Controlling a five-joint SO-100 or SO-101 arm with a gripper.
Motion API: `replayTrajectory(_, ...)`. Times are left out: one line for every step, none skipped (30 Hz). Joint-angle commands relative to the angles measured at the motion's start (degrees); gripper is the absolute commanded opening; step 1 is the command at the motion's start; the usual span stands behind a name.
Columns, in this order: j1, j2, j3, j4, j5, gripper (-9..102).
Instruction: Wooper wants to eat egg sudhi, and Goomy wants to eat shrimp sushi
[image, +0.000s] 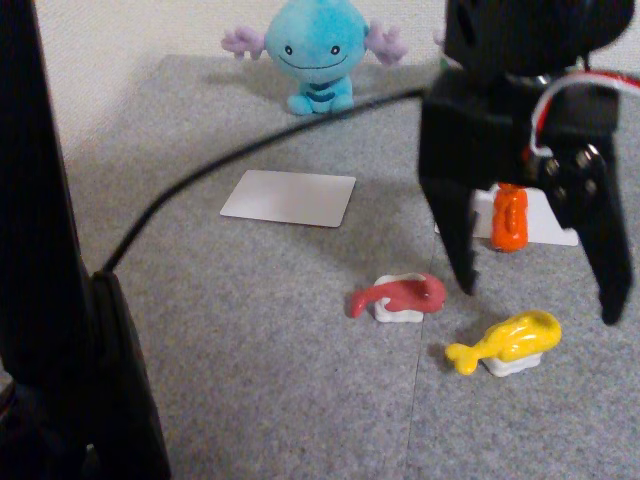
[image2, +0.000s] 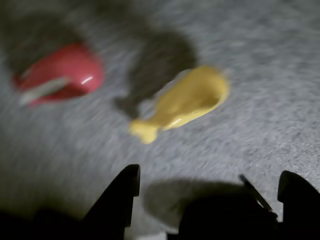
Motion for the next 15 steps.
replayTrajectory(0.3, 0.2, 1.1, -4.4, 3.4, 32)
replayTrajectory(0.3, 0.2, 1.8, -5.4, 4.5, 32)
replayTrajectory(0.3, 0.2, 2.5, -6.4, 5.7, 32)
replayTrajectory(0.3, 0.2, 3.3, -7.1, 6.9, 32)
replayTrajectory(0.2, 0.2, 3.9, -7.6, 7.9, 32)
replayTrajectory(-0.1, 0.2, 4.4, -8.1, 8.6, 32)
replayTrajectory(-0.4, 0.2, 4.9, -8.4, 9.4, 32)
replayTrajectory(-0.4, 0.2, 5.4, -8.8, 10.0, 32)
replayTrajectory(-0.5, 0.2, 5.9, -9.2, 10.7, 32)
replayTrajectory(-0.5, 0.2, 6.3, -9.7, 11.3, 32)
replayTrajectory(-0.5, 0.2, 6.8, -10.5, 11.9, 32)
replayTrajectory(-0.5, 0.2, 7.3, -11.3, 12.4, 32)
replayTrajectory(-0.5, 0.2, 7.7, -12.4, 12.8, 32)
replayTrajectory(-0.6, 0.2, 8.2, -13.4, 13.2, 32)
replayTrajectory(-0.6, 0.2, 8.7, -14.5, 13.5, 32)
